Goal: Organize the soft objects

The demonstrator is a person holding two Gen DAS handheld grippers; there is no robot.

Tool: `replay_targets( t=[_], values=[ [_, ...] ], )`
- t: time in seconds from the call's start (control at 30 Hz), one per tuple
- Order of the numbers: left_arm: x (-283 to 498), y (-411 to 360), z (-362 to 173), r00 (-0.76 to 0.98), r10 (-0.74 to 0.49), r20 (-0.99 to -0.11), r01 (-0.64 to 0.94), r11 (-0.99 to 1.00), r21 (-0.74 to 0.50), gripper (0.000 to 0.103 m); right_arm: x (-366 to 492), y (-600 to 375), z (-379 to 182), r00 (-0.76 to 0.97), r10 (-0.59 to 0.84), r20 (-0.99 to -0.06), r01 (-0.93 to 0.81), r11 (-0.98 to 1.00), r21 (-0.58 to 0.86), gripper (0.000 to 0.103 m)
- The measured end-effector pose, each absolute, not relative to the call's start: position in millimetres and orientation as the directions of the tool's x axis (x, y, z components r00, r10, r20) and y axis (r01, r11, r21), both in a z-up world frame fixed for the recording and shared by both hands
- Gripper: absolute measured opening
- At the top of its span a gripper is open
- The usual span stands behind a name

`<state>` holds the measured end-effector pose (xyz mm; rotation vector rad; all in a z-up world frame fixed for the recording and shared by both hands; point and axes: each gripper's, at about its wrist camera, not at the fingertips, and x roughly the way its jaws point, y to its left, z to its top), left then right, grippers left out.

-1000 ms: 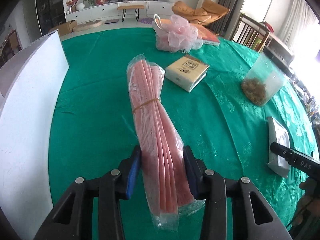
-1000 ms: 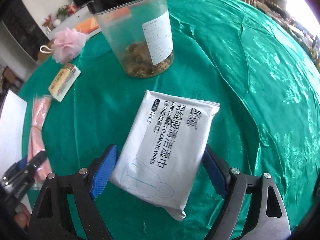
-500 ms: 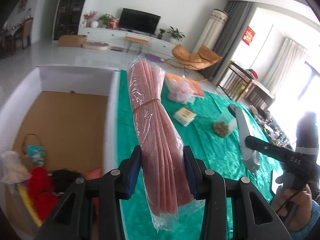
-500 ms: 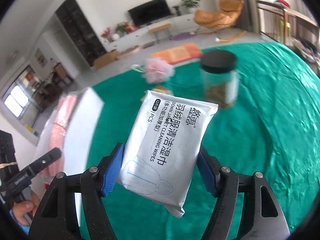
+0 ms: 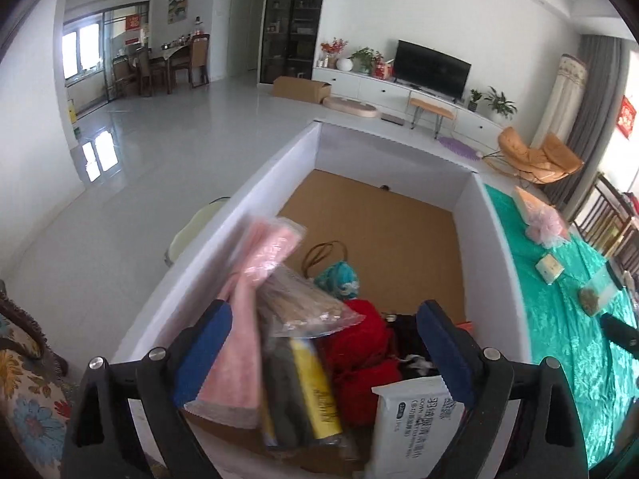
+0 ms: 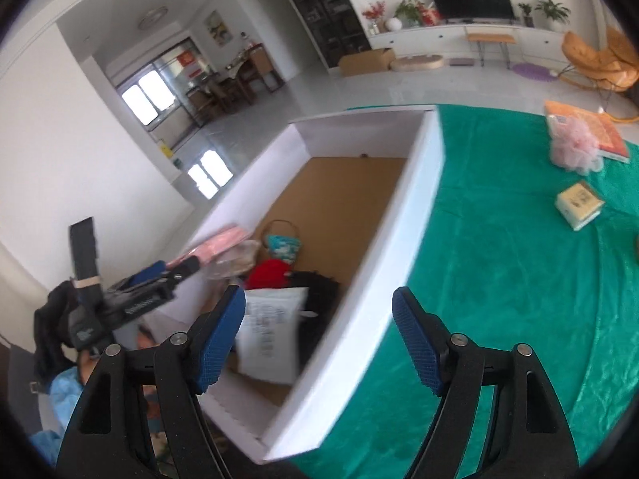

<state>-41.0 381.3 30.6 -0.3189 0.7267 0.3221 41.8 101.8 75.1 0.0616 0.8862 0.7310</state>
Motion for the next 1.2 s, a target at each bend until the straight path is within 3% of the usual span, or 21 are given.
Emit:
replay_targets(
  t=[0.1, 0.23, 0.33, 0.5, 0.83, 1.03, 1.2],
  values=[
    [-30.7, 337.9, 39.6, 0.752, 0.060, -0.656, -0.258, 0.943, -0.209, 0.093, 48.9, 35.3, 38.0, 0.560, 0.399, -0.726, -0.418, 0.893, 0.167, 0.079],
    [-11.1, 253.1, 59.3, 0.774, -0.107, -0.624, -0.038, 0.976, -0.214, 0.094, 54.0, -55.0, -21.0, 0.604, 0.114, -0.789, -0.187, 0.982, -0.002, 0.079],
    [-1.1, 191.9, 59.8, 0.750, -0.205, -0.630, 0.103, 0.975, -0.195, 0.094, 46.9, -101.4, -35.1, 0.625, 0.031, -0.780, -0.087, 0.996, -0.030, 0.079],
    [21.2, 109.1, 20.9, 0.634, -0.286, -0.719, 0.218, 0.957, -0.189, 0.094, 42.9, -129.3, -41.7, 0.668, -0.030, -0.744, -0.024, 0.998, -0.062, 0.079],
    [76.7, 79.1, -62.0, 0.556, -0.169, -0.813, 0.139, 0.984, -0.110, 0.094, 42.5, -143.1, -55.1, 0.623, -0.013, -0.782, 0.011, 1.000, -0.007, 0.083],
    [97.8, 100.1, -79.0, 0.545, -0.122, -0.829, 0.067, 0.993, -0.102, 0.094, 41.9, -141.2, -57.3, 0.625, -0.019, -0.780, 0.020, 1.000, -0.009, 0.085],
    [95.7, 97.1, -82.7, 0.565, -0.080, -0.821, 0.094, 0.995, -0.033, 0.094, 41.9, -141.3, -57.3, 0.625, -0.019, -0.781, 0.019, 1.000, -0.009, 0.085]
  ],
)
